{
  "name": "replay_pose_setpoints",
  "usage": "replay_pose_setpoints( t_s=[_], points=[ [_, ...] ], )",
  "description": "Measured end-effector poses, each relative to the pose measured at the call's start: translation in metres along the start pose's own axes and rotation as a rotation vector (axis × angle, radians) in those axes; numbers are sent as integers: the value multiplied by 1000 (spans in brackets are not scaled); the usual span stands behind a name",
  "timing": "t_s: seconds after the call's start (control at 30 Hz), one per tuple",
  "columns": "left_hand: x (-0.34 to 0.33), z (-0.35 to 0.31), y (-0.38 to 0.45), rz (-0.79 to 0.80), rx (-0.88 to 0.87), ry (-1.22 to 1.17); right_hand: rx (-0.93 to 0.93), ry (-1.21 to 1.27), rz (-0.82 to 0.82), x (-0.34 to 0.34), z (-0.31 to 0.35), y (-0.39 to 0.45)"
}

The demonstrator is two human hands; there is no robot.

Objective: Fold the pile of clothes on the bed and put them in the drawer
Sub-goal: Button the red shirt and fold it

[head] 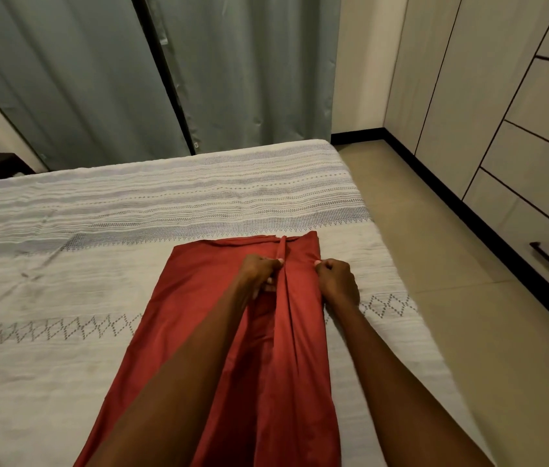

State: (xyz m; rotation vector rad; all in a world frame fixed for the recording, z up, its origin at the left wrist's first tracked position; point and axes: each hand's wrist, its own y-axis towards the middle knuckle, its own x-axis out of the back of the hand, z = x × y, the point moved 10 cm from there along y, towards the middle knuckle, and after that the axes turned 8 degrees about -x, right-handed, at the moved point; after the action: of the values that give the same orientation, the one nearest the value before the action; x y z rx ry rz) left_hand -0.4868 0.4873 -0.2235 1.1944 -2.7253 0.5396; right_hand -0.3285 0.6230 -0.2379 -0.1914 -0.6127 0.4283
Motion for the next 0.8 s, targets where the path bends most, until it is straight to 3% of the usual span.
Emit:
replay_pose_setpoints(
  t_s=[0.23,0.43,0.8],
  points=[
    [-12,-11,1,141,-79,-108,53,-99,66,-5,17,1],
    [-8,4,7,130,-1,-172,14,139,74,-6,7,18],
    [-9,14,7,123,47,-269,-75,308,129,-5,-8,20]
  ],
)
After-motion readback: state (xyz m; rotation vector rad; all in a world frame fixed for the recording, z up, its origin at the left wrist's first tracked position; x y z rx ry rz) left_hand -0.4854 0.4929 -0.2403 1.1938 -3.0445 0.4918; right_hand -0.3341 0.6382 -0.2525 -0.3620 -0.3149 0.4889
